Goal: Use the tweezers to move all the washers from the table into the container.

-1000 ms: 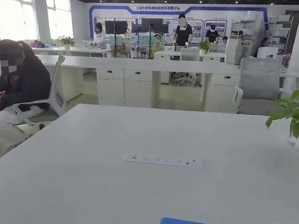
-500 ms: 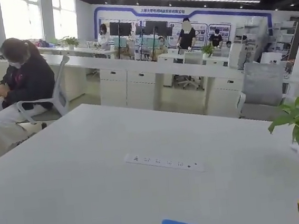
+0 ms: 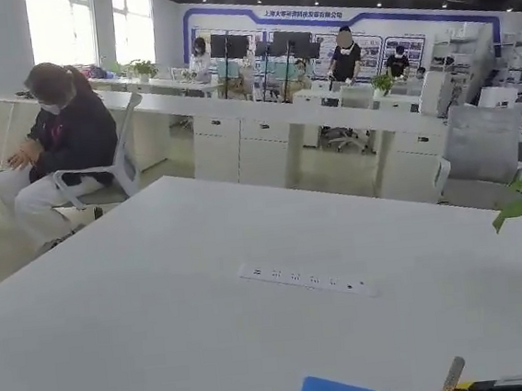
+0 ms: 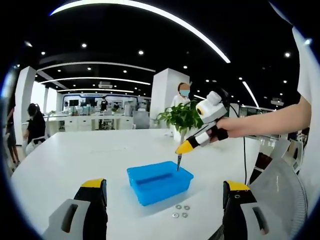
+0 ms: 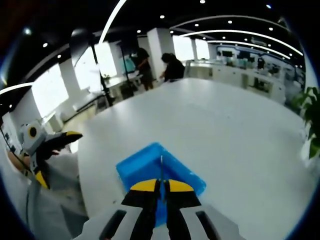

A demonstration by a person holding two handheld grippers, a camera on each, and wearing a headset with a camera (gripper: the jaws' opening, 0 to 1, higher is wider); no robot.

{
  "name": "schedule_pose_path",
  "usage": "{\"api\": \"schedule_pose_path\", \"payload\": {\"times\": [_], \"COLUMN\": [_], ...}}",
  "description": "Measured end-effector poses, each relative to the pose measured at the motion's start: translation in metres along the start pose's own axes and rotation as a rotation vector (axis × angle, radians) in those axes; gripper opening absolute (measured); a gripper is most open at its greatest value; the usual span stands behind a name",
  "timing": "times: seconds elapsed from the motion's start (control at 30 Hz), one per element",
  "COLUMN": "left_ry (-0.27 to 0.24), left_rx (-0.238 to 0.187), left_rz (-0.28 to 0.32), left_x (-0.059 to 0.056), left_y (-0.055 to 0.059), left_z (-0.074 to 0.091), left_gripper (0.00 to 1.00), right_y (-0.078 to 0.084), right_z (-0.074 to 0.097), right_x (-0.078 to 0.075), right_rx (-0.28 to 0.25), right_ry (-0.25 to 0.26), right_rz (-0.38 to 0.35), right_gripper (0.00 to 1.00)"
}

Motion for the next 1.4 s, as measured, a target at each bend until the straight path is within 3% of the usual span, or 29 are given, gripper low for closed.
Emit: {"api": "schedule_pose_path", "payload": {"times": [0.13, 0.33, 0.57, 1.1, 1.27, 1.4], "left_ry": [0.011, 0.014, 0.021, 0.028, 0.021, 0.016], "left_rx": [-0.006, -0.034, -0.036, -0.024, -0.022, -0.027], "left_rz": [0.019, 0.061, 0.074, 0.091, 0.091, 0.097], "left_x": [0.000, 0.002, 0.001, 0.001, 0.002, 0.003], "left_y": [-0.001, -0.003, -0.002, -0.001, 0.000, -0.001], "left_z": [-0.001, 0.000, 0.000, 0.000, 0.000, 0.001], "left_gripper": [0.99, 0.99, 0.99, 0.96, 0.95, 0.95], "right_y": [0.004, 0.011, 0.019, 0.027, 0.025, 0.017], "right_z": [-0.011, -0.026, -0.032, -0.038, -0.035, -0.025], "right_x": [-0.009, -0.010, -0.008, -0.007, -0.007, -0.001], "right_rx": [0.025, 0.036, 0.044, 0.060, 0.051, 0.013], "right_ry": [0.024, 0.038, 0.050, 0.071, 0.079, 0.075], "right_rz": [-0.002, -0.008, -0.020, 0.015, 0.018, 0.014], "right_gripper": [0.03, 0.03, 0.03, 0.04, 0.04, 0.04]}}
Point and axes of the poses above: the centre of the closed fingertips' face, and the gripper's own axes: z roughly backward along the fingers, x roughly to its left, y roughly out of its underside, the point moved 6 cm from there along z, roughly backward along the fingers, and after that the axes turned 7 degrees about x, right-handed, at the moved point
